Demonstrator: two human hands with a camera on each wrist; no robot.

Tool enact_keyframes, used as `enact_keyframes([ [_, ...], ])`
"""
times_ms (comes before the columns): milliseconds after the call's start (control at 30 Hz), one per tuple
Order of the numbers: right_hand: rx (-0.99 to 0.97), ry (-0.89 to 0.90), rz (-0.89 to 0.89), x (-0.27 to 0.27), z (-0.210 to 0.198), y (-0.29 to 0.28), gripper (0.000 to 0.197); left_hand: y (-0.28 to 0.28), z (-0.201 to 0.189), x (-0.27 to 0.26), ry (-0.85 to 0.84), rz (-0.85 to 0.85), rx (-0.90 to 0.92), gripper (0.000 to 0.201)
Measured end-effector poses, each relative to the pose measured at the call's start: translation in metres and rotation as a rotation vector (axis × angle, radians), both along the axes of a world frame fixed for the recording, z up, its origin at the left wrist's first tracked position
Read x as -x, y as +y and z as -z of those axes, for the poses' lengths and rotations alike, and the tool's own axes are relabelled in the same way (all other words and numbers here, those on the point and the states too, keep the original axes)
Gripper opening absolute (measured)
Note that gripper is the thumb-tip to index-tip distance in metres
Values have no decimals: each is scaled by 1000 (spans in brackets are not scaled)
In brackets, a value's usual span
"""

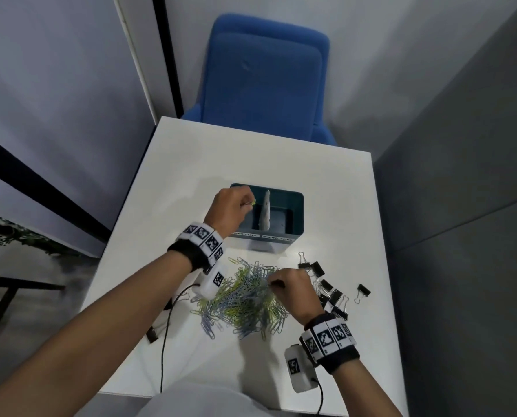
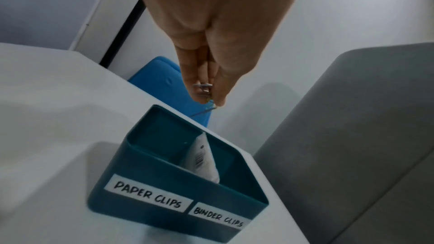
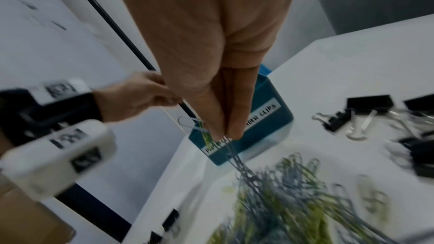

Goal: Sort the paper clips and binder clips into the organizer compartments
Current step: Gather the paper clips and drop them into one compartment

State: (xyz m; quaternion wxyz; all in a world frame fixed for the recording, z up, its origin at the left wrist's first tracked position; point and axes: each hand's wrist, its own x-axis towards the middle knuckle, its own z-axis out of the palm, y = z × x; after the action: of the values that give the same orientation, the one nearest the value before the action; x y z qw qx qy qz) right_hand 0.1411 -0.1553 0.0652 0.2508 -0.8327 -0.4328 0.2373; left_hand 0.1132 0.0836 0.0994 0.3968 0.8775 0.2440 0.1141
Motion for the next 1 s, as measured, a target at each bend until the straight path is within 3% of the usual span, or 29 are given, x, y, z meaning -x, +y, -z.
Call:
enact_keyframes([
  [100,-6,-24,-10,-9,-27,11,17,1,9,1,66,12,-57,17],
  [200,-66,-31,17,-21,-61,24,15,-7,23,27,61,-26,-214,4],
  [267,-104,-53,28,-30,-83,34,13,-16,39,51,100,-46,-228,6],
  [367,-175,-79,55,-46,-111,55,14,-31,74,87,300,-19,-182,9],
  [467,-227,-127,84,-64,-123,84,13,-47,104,113,570,102,-164,39],
  [667,-113,-158,75,-80,-91,126,17,-69,124,113,610,208,-233,61],
  [867,96,-136,42,-49,-23,91,13,-78,131,93,619,285,-227,89],
  [933,249,-133,-9,-34,7,70,24,-84,129,93,644,391,-274,87],
  [1000,413,-141,-64,-20,36,47,50,-89,127,97,638,482,-319,85],
])
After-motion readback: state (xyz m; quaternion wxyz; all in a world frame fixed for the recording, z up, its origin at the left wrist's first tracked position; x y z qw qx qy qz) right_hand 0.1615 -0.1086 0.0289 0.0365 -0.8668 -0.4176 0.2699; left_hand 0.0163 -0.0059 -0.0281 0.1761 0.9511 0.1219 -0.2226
